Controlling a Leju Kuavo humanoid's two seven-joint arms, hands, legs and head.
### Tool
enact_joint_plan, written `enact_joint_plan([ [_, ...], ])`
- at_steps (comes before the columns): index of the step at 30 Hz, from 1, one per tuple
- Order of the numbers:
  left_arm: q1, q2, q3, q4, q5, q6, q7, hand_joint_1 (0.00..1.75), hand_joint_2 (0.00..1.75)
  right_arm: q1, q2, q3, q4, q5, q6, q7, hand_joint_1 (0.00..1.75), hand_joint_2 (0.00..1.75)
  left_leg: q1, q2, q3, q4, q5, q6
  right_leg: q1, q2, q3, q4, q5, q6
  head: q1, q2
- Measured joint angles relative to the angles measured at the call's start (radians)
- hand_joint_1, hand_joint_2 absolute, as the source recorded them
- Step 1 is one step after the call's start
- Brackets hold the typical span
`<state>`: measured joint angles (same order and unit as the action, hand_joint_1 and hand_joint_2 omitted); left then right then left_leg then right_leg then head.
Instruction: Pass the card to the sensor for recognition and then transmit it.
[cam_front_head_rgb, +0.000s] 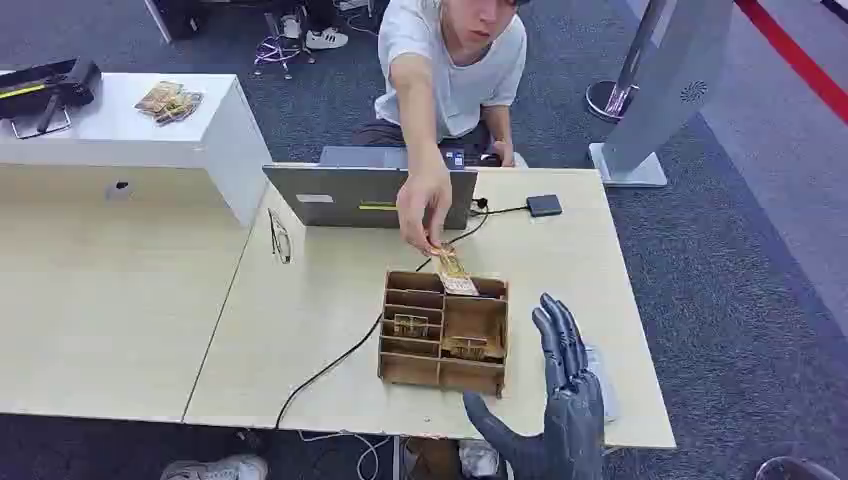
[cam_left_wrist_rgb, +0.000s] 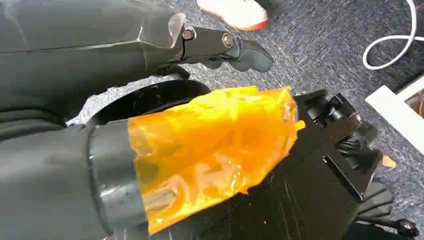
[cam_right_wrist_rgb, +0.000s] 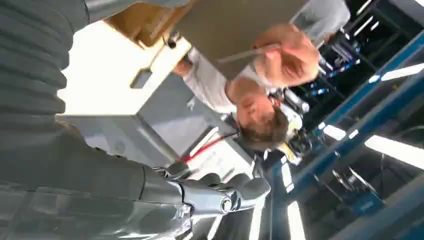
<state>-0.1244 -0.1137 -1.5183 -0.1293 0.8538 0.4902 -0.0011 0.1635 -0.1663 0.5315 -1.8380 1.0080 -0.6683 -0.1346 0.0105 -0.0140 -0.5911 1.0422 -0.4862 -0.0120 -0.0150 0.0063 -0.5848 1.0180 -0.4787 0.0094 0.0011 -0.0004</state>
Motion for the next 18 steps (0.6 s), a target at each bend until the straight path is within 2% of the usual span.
enact_joint_plan([
  [8,-0.001,-0.001,0.000,0.000,-0.037,-0.018,0.010,0.00,0.00,-0.056,0.024,-0.046,0.000,0.228,0.014,0.092,0.00,1.75,0.000,0.000,0.000,0.000,0.000,0.000,0.000,0.000,0.000,0.000,0.000,0.000,0.000,0.000],
  [18,-0.003,-0.002,0.000,0.000,-0.072,-0.027,0.011,0.00,0.00,-0.139,0.046,-0.055,0.019,0.352,0.064,0.164,0.00,1.75,0.000,0.000,0.000,0.000,0.000,0.000,0.000,0.000,0.000,0.000,0.000,0.000,0.000,0.000],
])
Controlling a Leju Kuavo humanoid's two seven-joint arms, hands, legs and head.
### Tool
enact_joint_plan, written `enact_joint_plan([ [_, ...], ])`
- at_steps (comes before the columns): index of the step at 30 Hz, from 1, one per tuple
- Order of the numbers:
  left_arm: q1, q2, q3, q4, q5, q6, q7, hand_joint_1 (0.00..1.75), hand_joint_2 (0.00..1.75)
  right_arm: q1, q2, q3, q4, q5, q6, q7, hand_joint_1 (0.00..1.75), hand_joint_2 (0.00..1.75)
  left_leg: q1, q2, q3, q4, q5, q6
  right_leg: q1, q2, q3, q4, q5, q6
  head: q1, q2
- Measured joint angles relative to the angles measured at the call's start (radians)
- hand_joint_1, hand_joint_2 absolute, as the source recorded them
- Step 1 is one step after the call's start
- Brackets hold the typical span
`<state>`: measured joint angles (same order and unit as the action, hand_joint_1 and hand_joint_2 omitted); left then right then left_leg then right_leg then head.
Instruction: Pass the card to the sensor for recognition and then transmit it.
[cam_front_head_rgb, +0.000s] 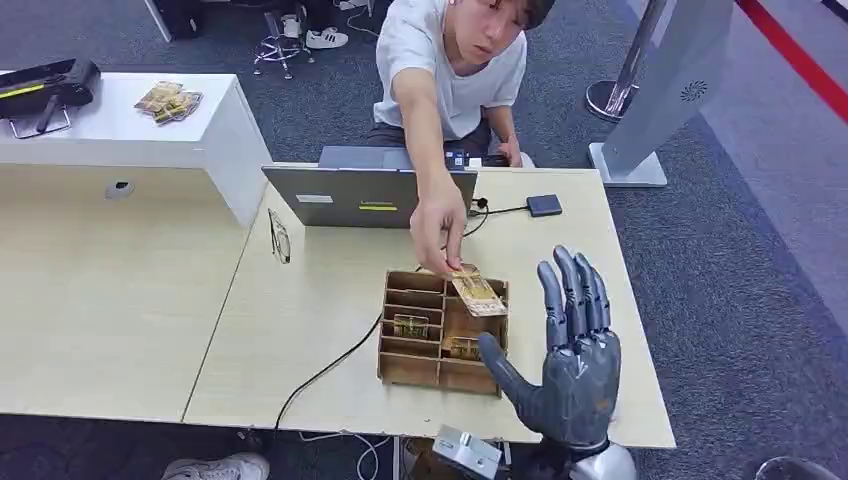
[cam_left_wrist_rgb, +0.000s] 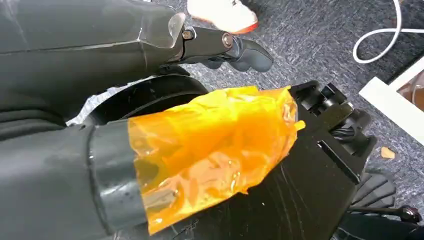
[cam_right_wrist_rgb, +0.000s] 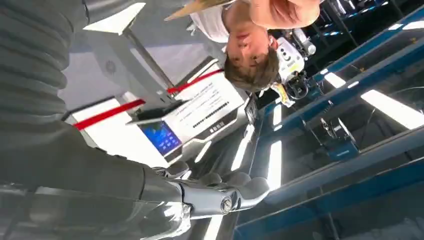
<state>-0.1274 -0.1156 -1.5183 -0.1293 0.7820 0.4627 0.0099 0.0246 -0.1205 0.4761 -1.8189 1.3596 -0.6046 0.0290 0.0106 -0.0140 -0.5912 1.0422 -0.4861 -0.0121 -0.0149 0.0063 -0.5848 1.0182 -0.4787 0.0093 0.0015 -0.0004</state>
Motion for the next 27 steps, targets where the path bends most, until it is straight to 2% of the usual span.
enact_joint_plan([
  [15,-0.003,-0.002,0.000,0.000,-0.051,-0.014,0.010,0.00,0.00,-0.155,0.031,0.005,0.102,0.054,0.125,0.072,0.00,1.75,0.000,0.000,0.000,0.000,0.000,0.000,0.000,0.000,0.000,0.000,0.000,0.000,0.000,0.000],
  [27,-0.005,-0.003,0.000,0.000,-0.064,-0.020,0.017,0.00,0.00,-0.214,0.059,0.015,0.167,0.053,0.135,0.083,0.00,1.75,0.000,0.000,0.000,0.000,0.000,0.000,0.000,0.000,0.000,0.000,0.000,0.000,0.000,0.000],
])
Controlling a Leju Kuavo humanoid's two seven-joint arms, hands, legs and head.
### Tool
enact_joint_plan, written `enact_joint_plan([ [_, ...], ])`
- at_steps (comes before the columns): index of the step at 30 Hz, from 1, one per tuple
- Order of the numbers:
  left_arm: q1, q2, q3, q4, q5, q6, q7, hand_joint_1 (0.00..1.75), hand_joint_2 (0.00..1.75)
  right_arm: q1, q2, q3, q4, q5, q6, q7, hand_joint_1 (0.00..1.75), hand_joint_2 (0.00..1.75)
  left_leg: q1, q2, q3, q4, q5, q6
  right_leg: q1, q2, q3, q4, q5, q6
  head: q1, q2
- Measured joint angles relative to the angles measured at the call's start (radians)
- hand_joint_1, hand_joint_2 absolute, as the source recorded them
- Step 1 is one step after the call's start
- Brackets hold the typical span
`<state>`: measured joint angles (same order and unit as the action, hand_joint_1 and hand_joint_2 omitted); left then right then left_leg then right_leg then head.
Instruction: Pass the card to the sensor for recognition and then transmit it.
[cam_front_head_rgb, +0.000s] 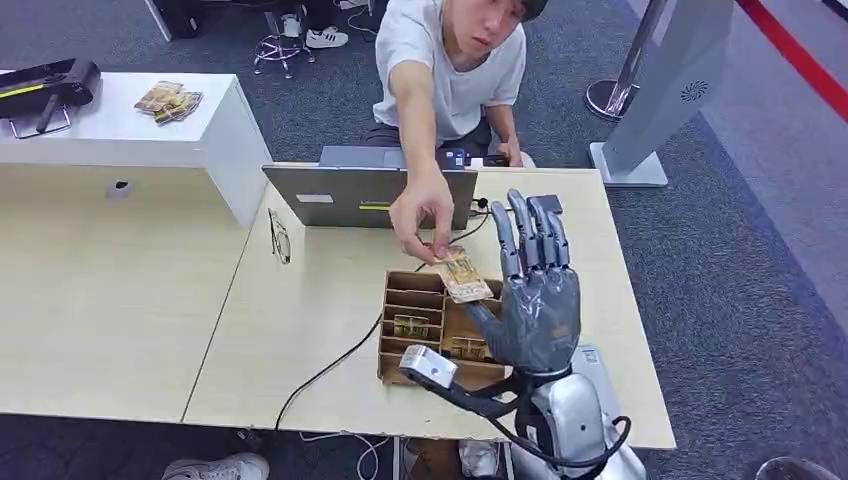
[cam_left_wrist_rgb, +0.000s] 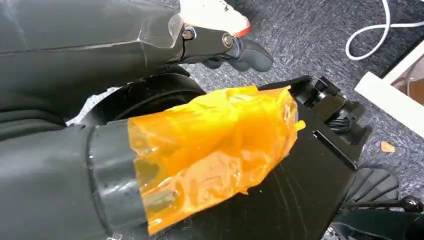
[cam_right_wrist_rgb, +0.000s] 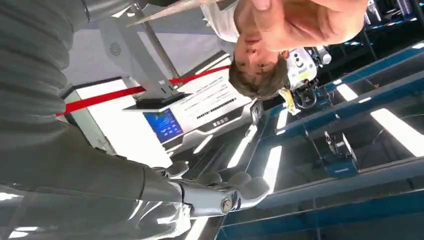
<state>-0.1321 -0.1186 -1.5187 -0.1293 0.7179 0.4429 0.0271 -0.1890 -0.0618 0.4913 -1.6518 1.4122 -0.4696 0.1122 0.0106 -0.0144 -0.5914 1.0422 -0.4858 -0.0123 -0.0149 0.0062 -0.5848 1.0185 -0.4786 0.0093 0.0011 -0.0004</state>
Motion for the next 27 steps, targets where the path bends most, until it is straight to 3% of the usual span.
enact_joint_plan([
  [14,-0.005,-0.003,0.000,0.000,-0.003,0.000,0.001,0.00,0.00,-0.021,0.008,0.011,0.019,0.000,0.016,0.004,0.00,1.75,0.000,0.000,0.000,0.000,0.000,0.000,0.000,0.000,0.000,0.000,0.000,0.000,0.000,0.000],
  [15,-0.005,-0.003,0.000,0.000,-0.003,0.000,0.001,0.00,0.00,-0.022,0.009,0.012,0.021,0.000,0.016,0.004,0.16,1.75,0.000,0.000,0.000,0.000,0.000,0.000,0.000,0.000,0.000,0.000,0.000,0.000,0.000,0.000],
  [16,-0.005,-0.003,0.000,0.000,-0.003,0.000,0.001,0.00,0.00,-0.023,0.010,0.013,0.022,0.000,0.018,0.004,1.34,1.75,0.000,0.000,0.000,0.000,0.000,0.000,0.000,0.000,0.000,0.000,0.000,0.000,0.000,0.000],
  [17,-0.005,-0.003,0.000,0.000,-0.003,0.000,0.001,0.00,0.00,-0.024,0.010,0.013,0.023,0.000,0.019,0.004,1.64,1.75,0.000,0.000,0.000,0.000,0.000,0.000,0.000,0.000,0.000,0.000,0.000,0.000,0.000,0.000],
  [18,-0.005,-0.003,0.000,0.000,-0.002,0.000,0.001,0.00,0.00,-0.026,0.011,0.014,0.024,0.000,0.019,0.004,1.75,1.75,0.000,0.000,0.000,0.000,0.000,0.000,0.000,0.000,0.000,0.000,0.000,0.000,0.000,0.000],
  [27,-0.005,-0.003,0.000,0.000,0.002,0.000,0.001,0.00,0.00,-0.033,0.011,0.026,0.025,-0.010,0.034,0.006,1.75,1.75,0.000,0.000,0.000,0.000,0.000,0.000,0.000,0.000,0.000,0.000,0.000,0.000,0.000,0.000],
])
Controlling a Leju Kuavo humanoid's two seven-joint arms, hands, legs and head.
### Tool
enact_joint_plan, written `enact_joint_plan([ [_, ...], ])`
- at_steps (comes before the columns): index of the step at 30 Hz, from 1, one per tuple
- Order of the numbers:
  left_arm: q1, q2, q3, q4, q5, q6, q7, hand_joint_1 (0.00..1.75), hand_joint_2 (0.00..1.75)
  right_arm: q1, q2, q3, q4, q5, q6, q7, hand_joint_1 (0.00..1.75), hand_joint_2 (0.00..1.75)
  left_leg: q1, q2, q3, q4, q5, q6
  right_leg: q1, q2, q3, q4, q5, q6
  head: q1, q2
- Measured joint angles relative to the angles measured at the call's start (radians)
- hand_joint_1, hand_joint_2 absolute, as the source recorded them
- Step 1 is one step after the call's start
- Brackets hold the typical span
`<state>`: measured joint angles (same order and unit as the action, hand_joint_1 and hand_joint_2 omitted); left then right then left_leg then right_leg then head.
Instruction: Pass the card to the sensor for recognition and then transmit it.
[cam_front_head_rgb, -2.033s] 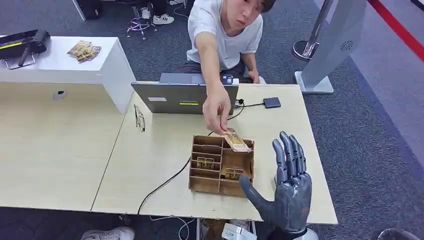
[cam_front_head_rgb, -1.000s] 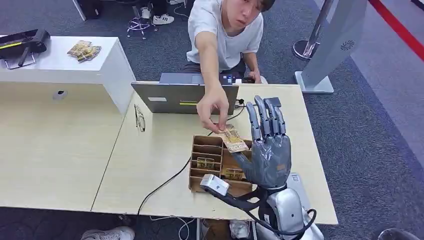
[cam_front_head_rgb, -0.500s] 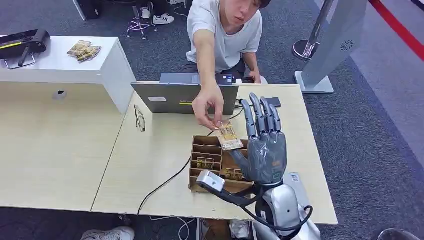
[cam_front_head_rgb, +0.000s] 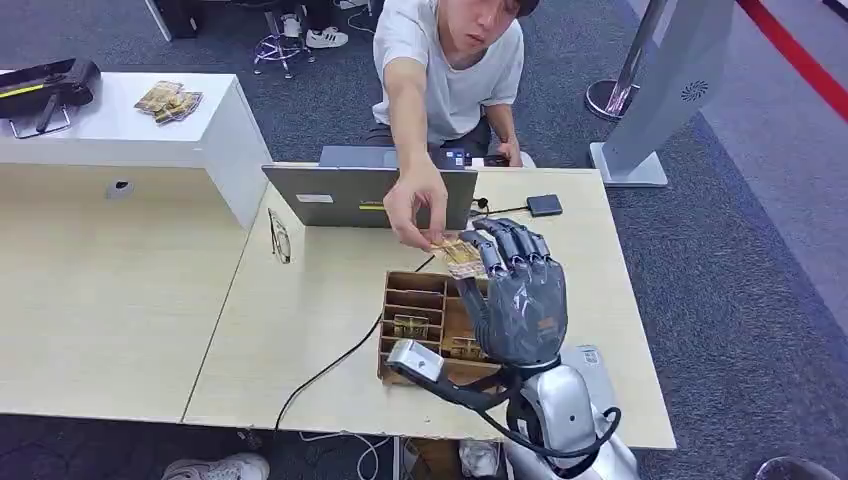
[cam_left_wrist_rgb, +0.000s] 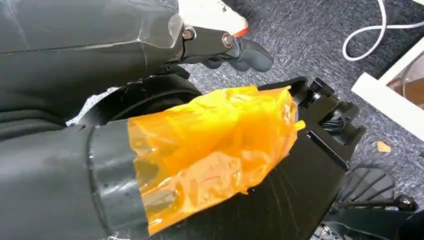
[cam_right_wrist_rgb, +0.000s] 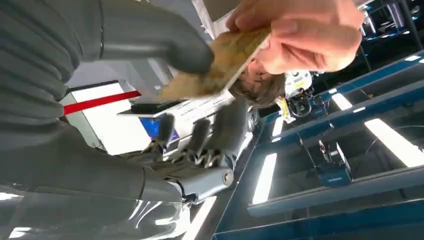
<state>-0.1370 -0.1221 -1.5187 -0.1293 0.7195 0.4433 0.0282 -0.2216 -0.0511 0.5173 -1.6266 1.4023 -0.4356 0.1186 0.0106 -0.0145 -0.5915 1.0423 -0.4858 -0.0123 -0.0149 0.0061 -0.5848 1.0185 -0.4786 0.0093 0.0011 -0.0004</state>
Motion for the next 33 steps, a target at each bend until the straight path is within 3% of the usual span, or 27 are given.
enact_joint_plan([
  [13,-0.010,-0.009,0.000,0.000,0.001,-0.006,0.026,0.00,0.00,-0.006,0.000,0.007,0.005,-0.010,0.011,0.004,1.75,1.75,0.000,0.000,0.000,0.000,0.000,0.000,0.000,0.000,0.000,0.000,0.000,0.000,0.000,0.000],
  [26,-0.008,-0.009,0.000,0.000,0.023,0.013,0.006,0.00,0.00,-0.005,0.000,0.021,-0.001,-0.190,0.039,-0.061,1.75,1.75,0.000,0.000,0.000,0.000,0.000,0.000,0.000,0.000,0.000,0.000,0.000,0.000,0.000,0.000],
  [33,-0.008,-0.008,0.000,0.000,0.027,0.016,-0.001,0.00,0.00,-0.003,0.000,0.021,-0.003,-0.205,0.042,-0.065,1.75,1.75,0.000,0.000,0.000,0.000,0.000,0.000,0.000,0.000,0.000,0.000,0.000,0.000,0.000,0.000],
])
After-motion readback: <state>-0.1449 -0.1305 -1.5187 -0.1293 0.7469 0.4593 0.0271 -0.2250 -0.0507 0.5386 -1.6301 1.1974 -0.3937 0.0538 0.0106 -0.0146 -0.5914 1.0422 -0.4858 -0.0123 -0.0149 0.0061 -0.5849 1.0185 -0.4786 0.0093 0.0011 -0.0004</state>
